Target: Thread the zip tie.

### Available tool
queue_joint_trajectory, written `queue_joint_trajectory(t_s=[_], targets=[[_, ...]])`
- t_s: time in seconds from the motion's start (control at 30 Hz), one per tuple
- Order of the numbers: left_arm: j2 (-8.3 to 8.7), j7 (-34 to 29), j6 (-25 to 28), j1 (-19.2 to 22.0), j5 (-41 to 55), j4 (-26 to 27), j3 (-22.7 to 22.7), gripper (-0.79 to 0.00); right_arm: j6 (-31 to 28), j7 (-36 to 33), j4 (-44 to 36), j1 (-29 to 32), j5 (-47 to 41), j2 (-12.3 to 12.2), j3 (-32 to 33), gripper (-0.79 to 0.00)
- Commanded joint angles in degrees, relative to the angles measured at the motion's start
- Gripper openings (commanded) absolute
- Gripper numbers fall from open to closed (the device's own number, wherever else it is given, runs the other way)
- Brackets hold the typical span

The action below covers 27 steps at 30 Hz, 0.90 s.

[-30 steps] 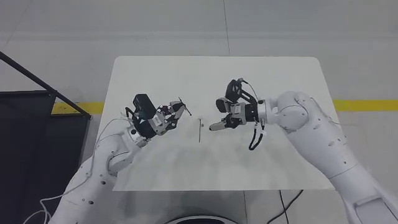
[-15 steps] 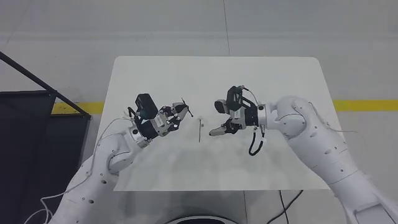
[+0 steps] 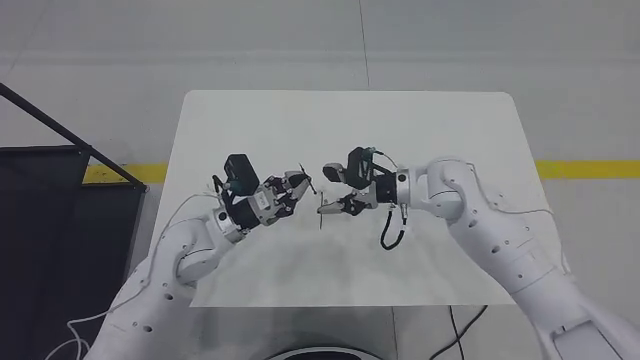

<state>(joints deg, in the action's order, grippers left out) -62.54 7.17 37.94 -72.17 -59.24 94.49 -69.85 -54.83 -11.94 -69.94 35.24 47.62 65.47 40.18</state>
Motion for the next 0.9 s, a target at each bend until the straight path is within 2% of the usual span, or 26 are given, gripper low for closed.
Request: queue_joint_trajectory(t_s=[0.0,0.07,0.17,0.23,0.5,0.73,0.87], targets=[[-0.06,-0.08,0.04,0.04,-0.09,-0.11,0.19,-0.785,0.06,1.28,0.52,-0.26,0.67,0.36,-0.13,-0.24],[-0.12,-0.07,0.03,0.1,-0.06,-0.17,0.31,-0.785,0.05,2.46,1.1,-0.38,1.36,0.65,-0.14,-0.259],[-0.19,0.02,0.11,0.17,-0.14,-0.29,0.36,-0.785,-0.45,3.73,1.69,-0.44,2.18,0.96,-0.08,-0.357],[-0.23,0.06,0.11,0.2,-0.19,-0.35,0.38,-0.785,-1.62,4.2,1.99,-0.57,2.48,1.12,-0.12,-0.394],[-0.38,0.35,0.06,0.22,-0.47,-0.51,0.36,-0.785,-3.17,4.57,2.94,-1.21,3.17,1.86,-0.27,-0.465],[-0.49,0.7,0.62,0.33,-0.58,-0.87,0.36,-0.785,-3.17,5.18,3.09,-1.2,3.33,2.23,-0.44,-0.465],[-0.57,0.77,0.79,0.49,-0.74,-1.2,0.5,-0.785,-3.17,5.26,3.31,-1.35,3.36,2.32,-0.64,-0.496]])
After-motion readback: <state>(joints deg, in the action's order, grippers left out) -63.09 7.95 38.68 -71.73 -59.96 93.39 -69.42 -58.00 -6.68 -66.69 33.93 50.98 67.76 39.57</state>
